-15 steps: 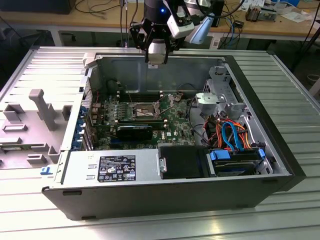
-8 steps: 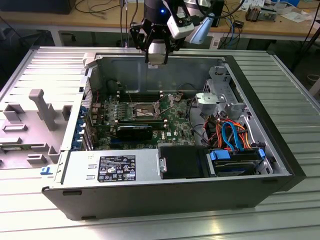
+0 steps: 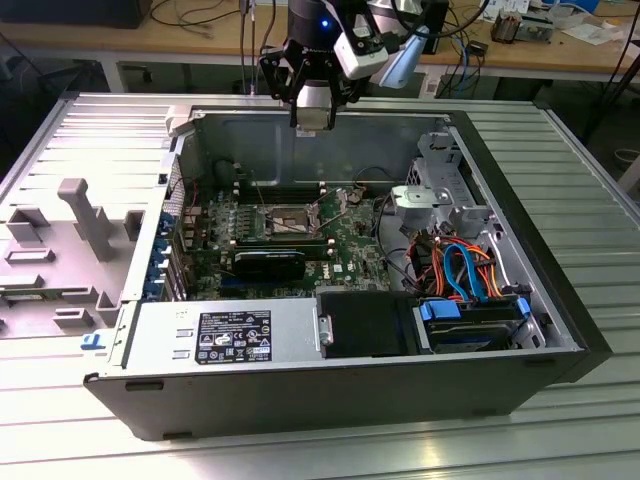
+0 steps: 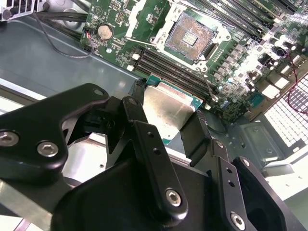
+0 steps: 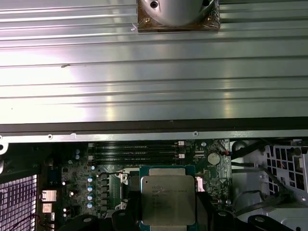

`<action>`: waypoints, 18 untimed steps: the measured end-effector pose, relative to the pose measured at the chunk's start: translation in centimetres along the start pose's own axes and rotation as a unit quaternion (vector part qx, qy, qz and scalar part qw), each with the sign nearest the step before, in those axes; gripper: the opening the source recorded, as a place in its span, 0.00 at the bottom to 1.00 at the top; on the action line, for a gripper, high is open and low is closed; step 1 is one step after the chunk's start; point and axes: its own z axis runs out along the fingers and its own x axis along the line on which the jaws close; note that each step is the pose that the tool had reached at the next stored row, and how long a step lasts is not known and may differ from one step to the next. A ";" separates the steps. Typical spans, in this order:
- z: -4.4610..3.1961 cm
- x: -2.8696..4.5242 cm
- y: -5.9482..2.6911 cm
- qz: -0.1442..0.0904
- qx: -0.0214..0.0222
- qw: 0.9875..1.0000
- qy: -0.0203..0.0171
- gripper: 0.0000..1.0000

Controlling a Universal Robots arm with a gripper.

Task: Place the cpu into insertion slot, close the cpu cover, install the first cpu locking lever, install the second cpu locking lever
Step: 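Place the cpu into insertion slot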

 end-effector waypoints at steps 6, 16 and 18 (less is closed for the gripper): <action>0.17 0.00 -0.08 0.000 0.000 1.000 0.000 0.55; 0.35 -0.01 -0.17 0.000 0.000 1.000 0.000 0.55; 0.38 -0.01 -0.18 0.000 0.000 1.000 0.000 0.55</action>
